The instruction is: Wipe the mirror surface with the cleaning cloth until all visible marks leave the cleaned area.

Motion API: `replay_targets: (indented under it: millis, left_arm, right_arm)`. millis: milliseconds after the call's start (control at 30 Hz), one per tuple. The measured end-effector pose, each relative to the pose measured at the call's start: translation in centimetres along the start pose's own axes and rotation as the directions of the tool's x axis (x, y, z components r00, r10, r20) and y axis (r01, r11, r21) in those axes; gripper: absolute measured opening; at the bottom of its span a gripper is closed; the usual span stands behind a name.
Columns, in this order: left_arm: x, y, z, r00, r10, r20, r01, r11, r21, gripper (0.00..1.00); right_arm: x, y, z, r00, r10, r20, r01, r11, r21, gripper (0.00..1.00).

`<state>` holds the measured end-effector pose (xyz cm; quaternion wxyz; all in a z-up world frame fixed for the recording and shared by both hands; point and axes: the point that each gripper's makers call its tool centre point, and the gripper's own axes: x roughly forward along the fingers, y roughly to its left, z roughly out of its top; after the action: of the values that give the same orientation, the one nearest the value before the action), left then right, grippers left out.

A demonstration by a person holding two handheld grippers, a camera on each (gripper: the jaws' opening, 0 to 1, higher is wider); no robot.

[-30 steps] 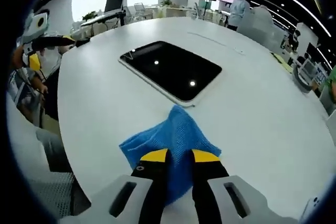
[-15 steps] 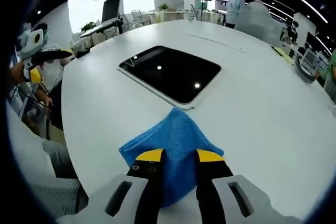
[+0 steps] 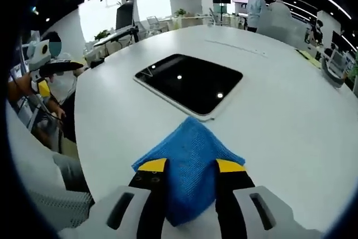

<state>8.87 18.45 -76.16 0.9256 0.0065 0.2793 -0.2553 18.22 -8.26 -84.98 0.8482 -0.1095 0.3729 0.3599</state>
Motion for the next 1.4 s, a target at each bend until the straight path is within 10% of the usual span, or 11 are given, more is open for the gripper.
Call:
replay_targets:
  millis: [233,933,1400]
  left_arm:
    - [0.1,-0.2,0.1,1.0,0.0,0.001,0.0,1.0,0.005,0.96]
    - [0.2,0.1,0.0,1.0,-0.003,-0.008,0.003,1.0,0.005,0.96]
    - [0.8,1.1,-0.2,1.0,-0.014,-0.028,0.015,0.999,0.028,0.96]
  right_arm:
    - [0.4,1.1,-0.4,1.0,-0.008,-0.023,0.005,0.989,-0.148,0.46]
    - [-1.3,1.3,1.5,0.998,-0.027,0.065,0.027,1.0,0.0,0.33]
    - [-4.3,0.7,4.4,0.975,-0.094,0.199,0.09,0.995,0.031,0.44]
